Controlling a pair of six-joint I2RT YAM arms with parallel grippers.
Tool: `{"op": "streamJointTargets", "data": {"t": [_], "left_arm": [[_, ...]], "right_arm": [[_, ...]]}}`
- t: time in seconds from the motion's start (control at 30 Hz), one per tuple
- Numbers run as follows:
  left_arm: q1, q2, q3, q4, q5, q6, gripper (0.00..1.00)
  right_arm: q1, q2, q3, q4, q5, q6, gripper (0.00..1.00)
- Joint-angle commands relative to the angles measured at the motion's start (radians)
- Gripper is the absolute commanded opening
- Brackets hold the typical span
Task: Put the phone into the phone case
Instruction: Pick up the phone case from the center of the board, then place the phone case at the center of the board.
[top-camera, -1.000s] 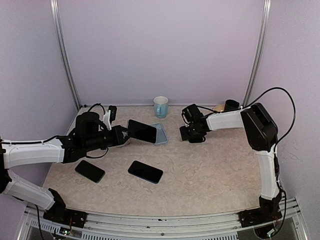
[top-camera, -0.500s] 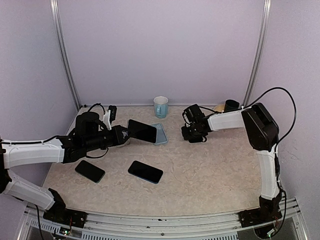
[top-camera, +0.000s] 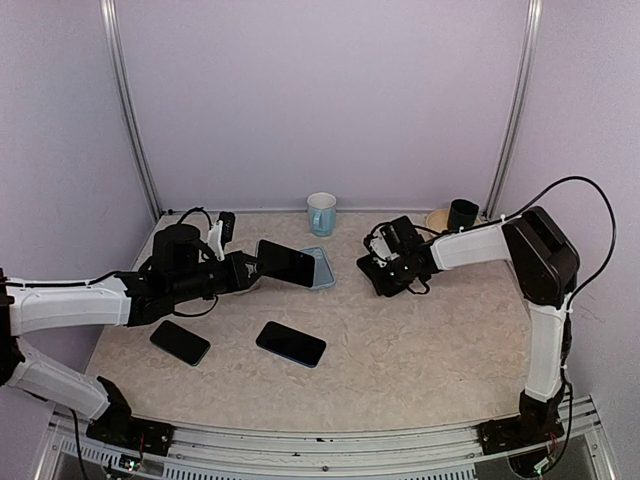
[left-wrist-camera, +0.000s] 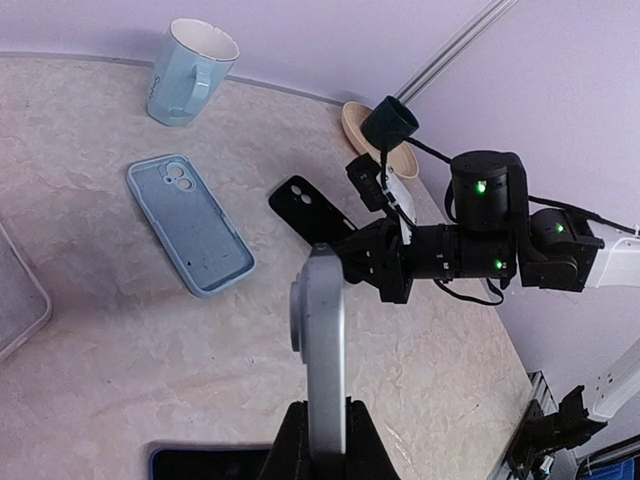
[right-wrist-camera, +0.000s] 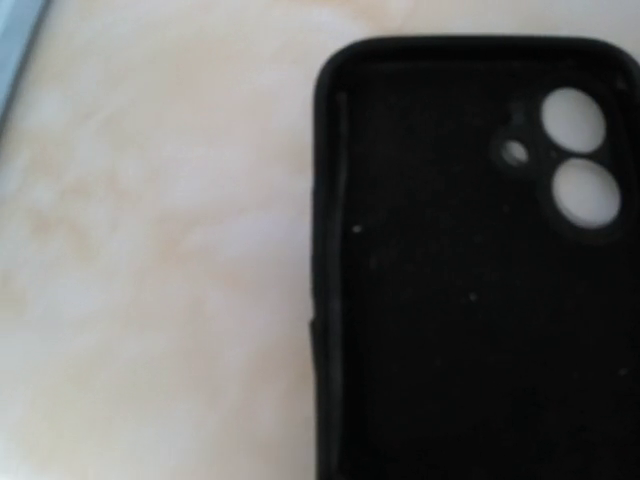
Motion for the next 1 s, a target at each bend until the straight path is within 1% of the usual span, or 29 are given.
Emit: {"op": "streamJointTargets", "data": {"t": [0.0, 0.3, 0.43, 0.57, 0.83, 0.97], "left_arm": [[0.005, -0.011, 0.007, 0.085, 0.003, -0.005, 0.0], [0.005, -0.02, -0.002, 0.083, -0.003, -0.001, 0.0], [0.005, -0.027, -0.007, 0.085, -0.005, -0.002, 0.0], [0.005, -0.025, -0.008, 0.088, -0.007, -0.002, 0.0], [0.005, -0.028, -0.012, 0.088, -0.004, -0.002, 0.0], [0.005, -0.033, -0.013, 0.084, -0.004, -0.001, 0.0]], "right_arm": [[0.029, -0.092, -0.066, 0.009, -0.065, -0.073, 0.0], [0.135, -0.246, -0.26, 0.091, -0.071, -0.199, 0.0], [0.164, -0.3, -0.315, 0.099, -0.083, -0.222, 0.0], [0.181, -0.352, -0.357, 0.123, -0.128, -0.261, 0.0], [0.194, -0.357, -0.372, 0.095, -0.219, -0.335, 0.0], [0.198, -0.348, -0.38, 0.088, -0.292, -0.374, 0.0]]}}
